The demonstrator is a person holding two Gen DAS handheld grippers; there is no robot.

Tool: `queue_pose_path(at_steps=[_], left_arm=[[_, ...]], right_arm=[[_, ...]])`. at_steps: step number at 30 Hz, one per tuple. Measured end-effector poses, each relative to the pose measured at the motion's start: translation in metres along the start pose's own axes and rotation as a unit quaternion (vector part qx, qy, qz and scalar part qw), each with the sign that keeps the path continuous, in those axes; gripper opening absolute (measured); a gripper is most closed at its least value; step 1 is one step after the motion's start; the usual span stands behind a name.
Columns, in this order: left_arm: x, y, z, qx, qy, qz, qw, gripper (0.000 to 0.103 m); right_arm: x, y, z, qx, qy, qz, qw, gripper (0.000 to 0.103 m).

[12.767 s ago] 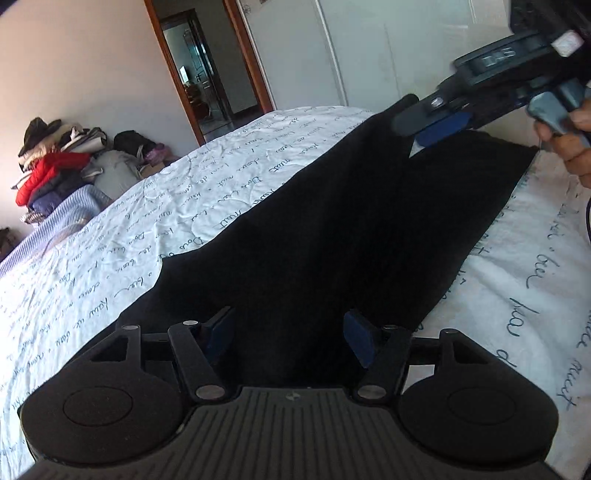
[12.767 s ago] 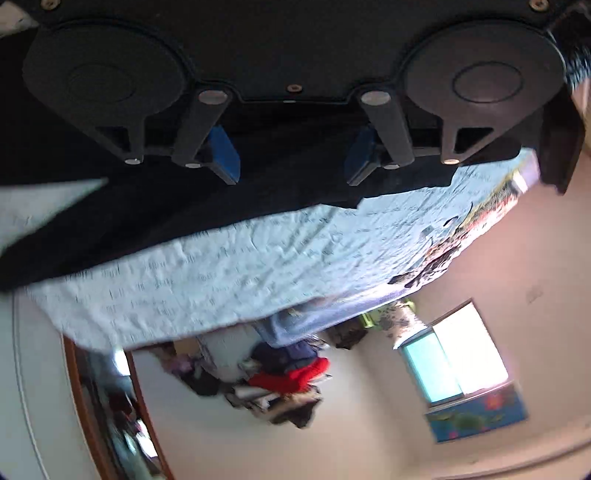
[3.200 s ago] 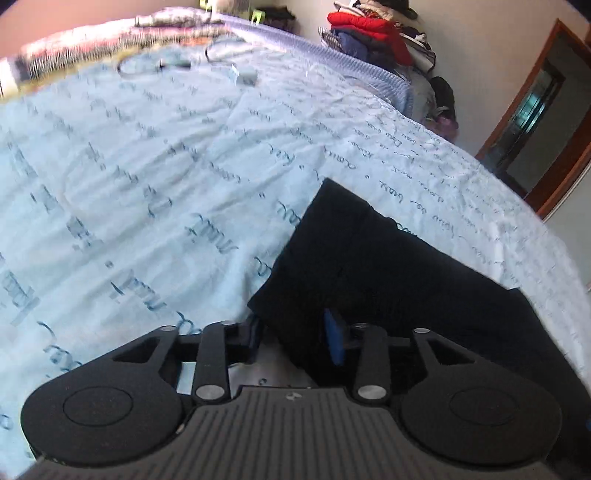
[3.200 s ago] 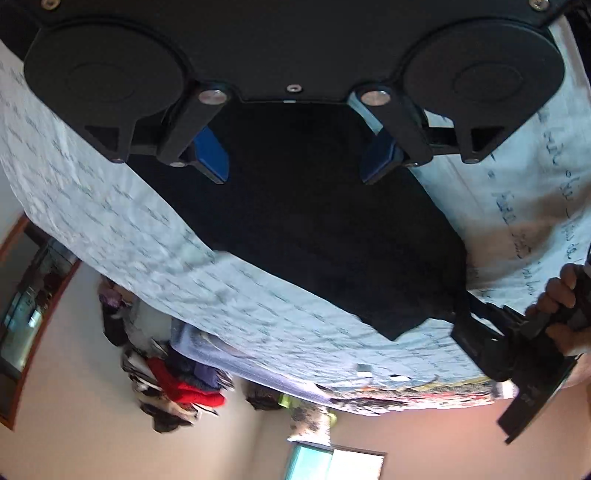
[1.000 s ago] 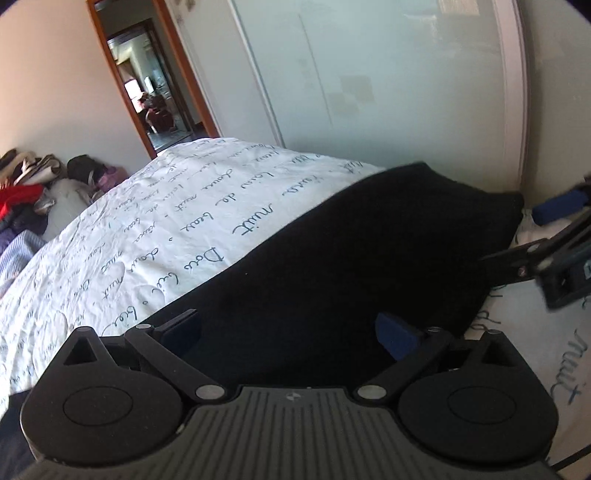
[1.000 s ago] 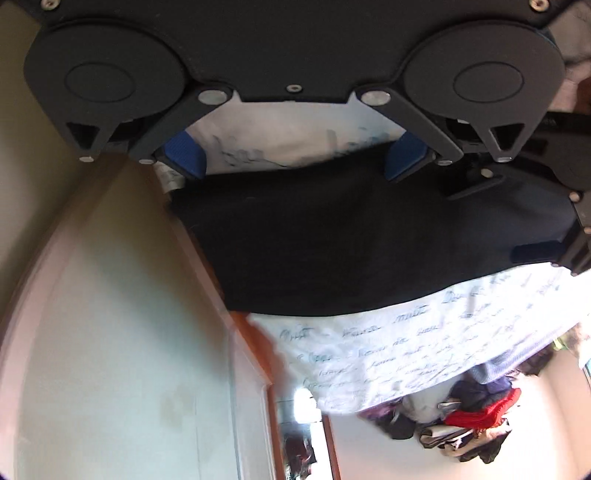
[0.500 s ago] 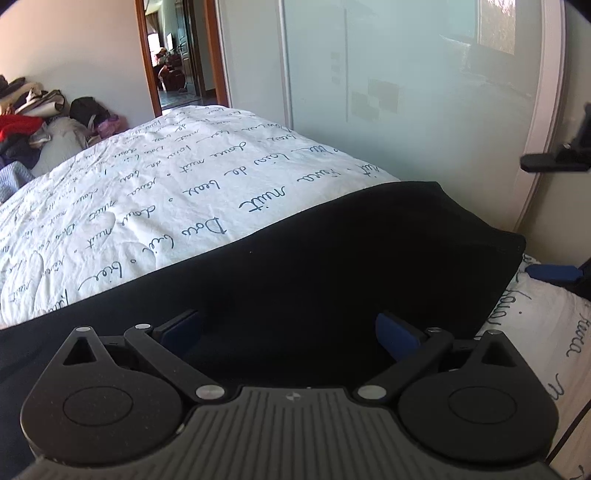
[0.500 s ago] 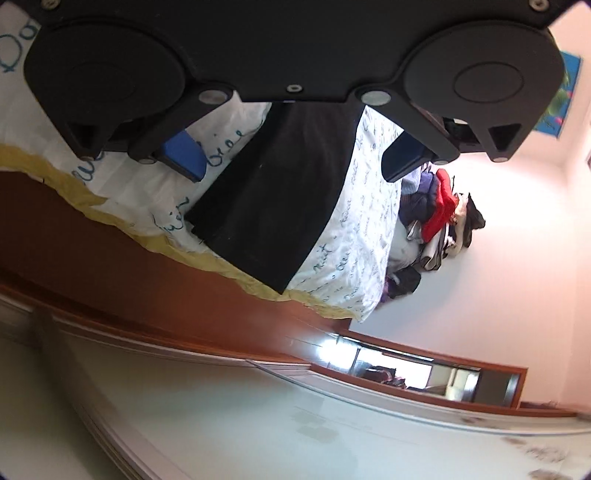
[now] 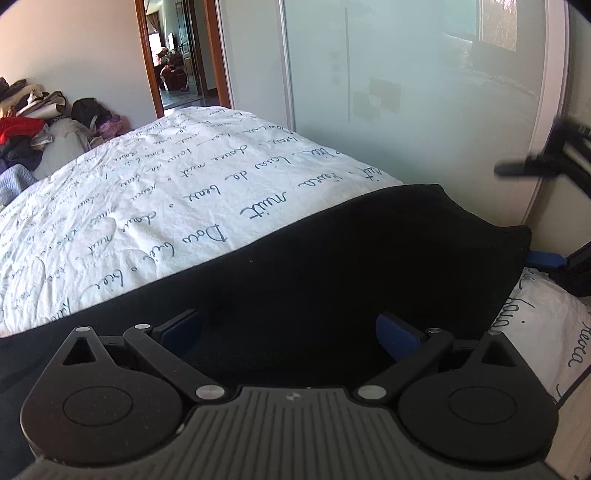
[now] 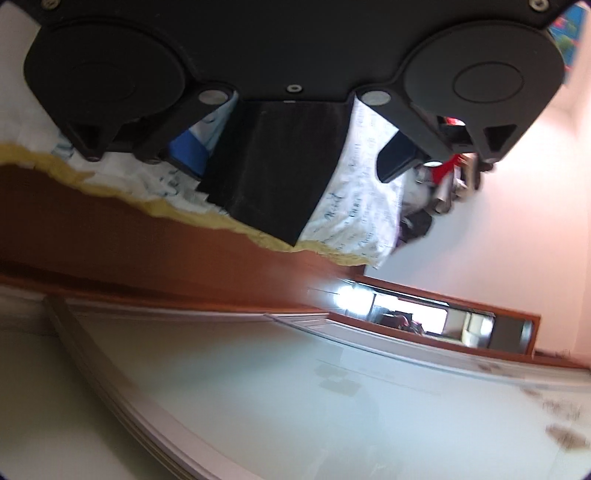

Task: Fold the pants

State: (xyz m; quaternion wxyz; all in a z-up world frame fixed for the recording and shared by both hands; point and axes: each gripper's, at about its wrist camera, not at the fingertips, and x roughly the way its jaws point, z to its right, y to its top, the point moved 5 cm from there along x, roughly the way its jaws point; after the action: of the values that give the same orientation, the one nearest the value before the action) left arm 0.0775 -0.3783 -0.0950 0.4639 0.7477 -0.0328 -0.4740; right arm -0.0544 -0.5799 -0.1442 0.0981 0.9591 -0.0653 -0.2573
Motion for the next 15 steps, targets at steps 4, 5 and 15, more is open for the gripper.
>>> queue_pose_path(at_steps=[4, 5, 15], left_arm=[[0.000, 0.004, -0.006, 0.001, 0.032, 0.002, 0.9995, 0.102], [0.000, 0.006, -0.009, -0.005, 0.040, 0.002, 0.9992, 0.102], [0.002, 0.016, -0.034, -0.040, 0.089, -0.001, 0.9953, 0.102]], right_arm=[[0.001, 0.004, 0.004, -0.026, -0.013, -0.003, 1.000, 0.056], [-0.001, 0.004, 0.007, -0.032, -0.015, -0.004, 0.999, 0.053], [-0.001, 0.010, 0.009, -0.086, -0.051, -0.005, 0.995, 0.031]])
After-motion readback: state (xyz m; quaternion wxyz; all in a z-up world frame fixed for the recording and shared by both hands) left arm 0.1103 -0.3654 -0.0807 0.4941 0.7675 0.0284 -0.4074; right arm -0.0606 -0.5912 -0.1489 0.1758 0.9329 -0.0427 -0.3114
